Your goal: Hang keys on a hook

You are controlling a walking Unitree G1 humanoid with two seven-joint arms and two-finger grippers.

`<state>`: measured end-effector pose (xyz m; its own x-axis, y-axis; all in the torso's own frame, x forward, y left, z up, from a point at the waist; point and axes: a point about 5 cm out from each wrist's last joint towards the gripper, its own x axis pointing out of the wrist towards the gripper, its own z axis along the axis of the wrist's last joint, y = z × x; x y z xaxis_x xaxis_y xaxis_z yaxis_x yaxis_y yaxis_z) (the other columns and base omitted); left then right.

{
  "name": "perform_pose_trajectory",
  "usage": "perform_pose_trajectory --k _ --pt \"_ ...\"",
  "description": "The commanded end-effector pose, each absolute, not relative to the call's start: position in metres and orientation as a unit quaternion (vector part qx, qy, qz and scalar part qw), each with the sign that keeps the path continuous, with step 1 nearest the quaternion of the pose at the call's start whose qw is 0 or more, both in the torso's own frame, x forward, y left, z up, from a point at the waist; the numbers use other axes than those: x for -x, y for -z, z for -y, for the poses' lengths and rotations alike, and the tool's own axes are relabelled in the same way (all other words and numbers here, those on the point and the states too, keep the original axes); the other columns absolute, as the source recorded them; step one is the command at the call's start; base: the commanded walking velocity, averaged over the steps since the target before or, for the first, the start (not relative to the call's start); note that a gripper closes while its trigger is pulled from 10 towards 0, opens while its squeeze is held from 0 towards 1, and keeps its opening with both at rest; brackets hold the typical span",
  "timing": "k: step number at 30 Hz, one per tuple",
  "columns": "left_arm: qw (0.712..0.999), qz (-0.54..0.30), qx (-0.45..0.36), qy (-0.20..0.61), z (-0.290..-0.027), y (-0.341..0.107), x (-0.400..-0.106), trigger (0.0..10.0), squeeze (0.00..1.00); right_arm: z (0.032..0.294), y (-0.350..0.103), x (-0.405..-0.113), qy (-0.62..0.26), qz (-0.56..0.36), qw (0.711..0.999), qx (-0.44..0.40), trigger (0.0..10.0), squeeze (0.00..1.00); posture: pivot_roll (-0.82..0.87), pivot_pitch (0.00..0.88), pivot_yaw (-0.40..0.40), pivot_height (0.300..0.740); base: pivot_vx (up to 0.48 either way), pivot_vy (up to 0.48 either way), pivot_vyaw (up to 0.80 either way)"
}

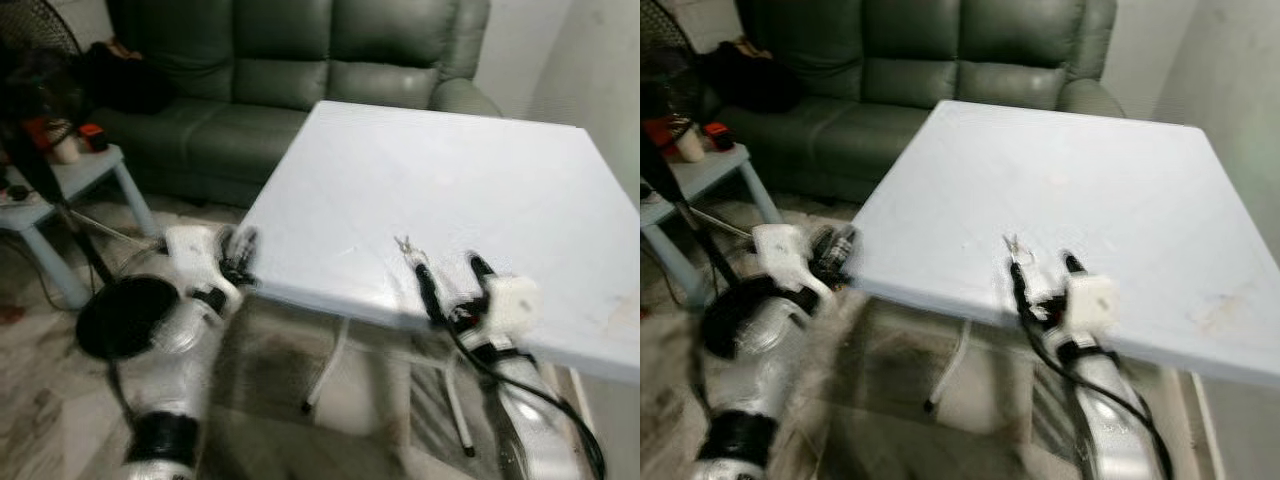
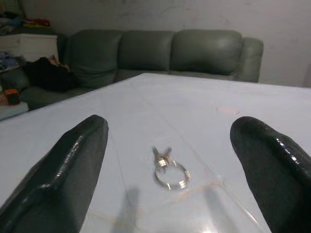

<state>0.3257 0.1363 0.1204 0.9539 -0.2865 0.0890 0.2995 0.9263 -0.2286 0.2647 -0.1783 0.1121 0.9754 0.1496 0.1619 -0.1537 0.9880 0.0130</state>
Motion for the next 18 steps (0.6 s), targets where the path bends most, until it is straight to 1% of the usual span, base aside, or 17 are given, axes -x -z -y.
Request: perform_pose_trajectory --k 1,15,18 --pt "0.984 0.035 0.108 0.140 -0.1467 -0.1245 -0.3265 10.0 0.00 0.1712 -0.1173 -0.2673 -0.085 0.091 0.992 -0.019 10.0 0.00 0.03 0.000 0.005 0.740 0.450 0.000 0.00" --pt "0.984 0.037 0.106 0.139 -0.1463 -0.1255 -0.3269 10.0 0.00 0.1721 -0.1177 -0.2675 -0.085 0.090 0.992 -0.019 10.0 0.00 0.03 0.000 0.004 0.740 0.463 0.000 0.00" --pt "0.985 0.037 0.103 0.135 -0.1455 -0.1253 -0.3269 10.0 0.00 0.1719 -0.1176 -0.2676 -0.086 0.089 0.992 -0.018 10.0 0.00 0.03 0.000 0.004 0.740 0.000 0.000 0.00"
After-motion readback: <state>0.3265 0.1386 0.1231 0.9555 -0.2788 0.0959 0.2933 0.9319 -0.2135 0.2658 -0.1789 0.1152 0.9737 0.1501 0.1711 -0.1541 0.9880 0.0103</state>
